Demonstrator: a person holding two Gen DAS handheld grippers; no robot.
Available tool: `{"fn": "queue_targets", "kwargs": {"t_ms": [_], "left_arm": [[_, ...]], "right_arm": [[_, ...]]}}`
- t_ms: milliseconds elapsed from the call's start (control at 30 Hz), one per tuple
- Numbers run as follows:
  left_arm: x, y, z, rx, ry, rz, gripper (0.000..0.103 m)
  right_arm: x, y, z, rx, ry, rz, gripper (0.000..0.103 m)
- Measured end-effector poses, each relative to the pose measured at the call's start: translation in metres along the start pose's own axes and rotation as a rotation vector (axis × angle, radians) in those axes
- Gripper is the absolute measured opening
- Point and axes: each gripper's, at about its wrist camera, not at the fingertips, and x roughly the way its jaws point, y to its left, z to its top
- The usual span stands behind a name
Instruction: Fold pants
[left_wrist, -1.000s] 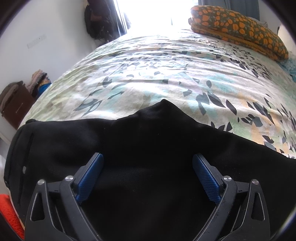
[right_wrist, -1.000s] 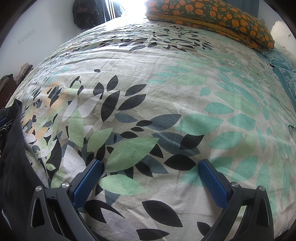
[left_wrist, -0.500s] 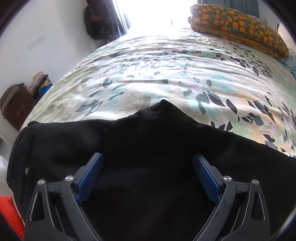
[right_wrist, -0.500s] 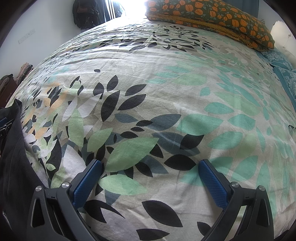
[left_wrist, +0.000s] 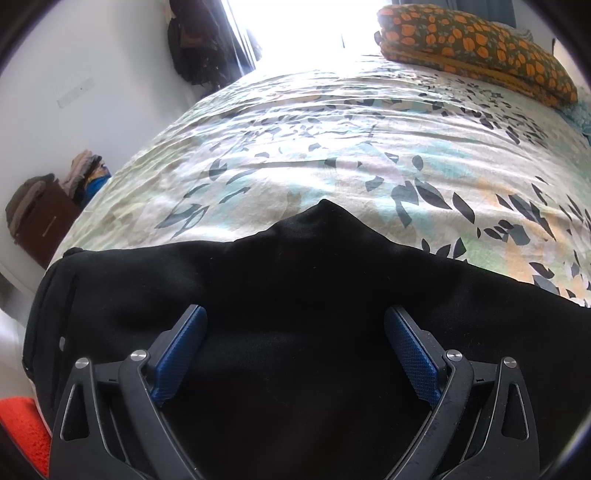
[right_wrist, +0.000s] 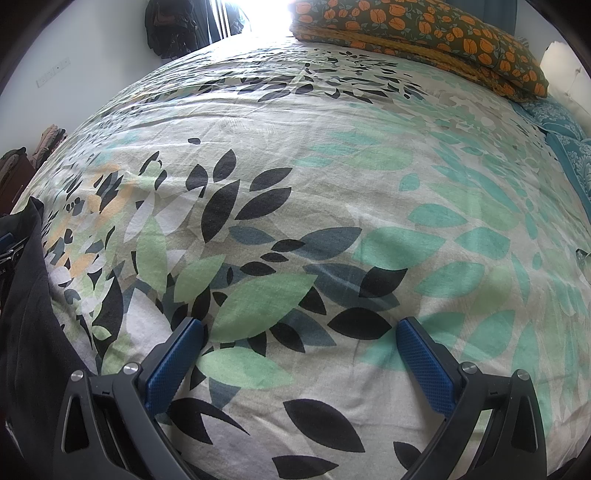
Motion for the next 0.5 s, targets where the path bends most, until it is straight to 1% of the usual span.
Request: {"fn": "queue_targets", "kwargs": {"t_ms": [500], "left_arm": [[0.0019, 0.0029, -0.0015, -0.016, 0.0, -0.02, 0.098]], "right_arm": [[0.0, 0.0002, 0.0, 0.0, 0.0, 0.0, 0.103]]}}
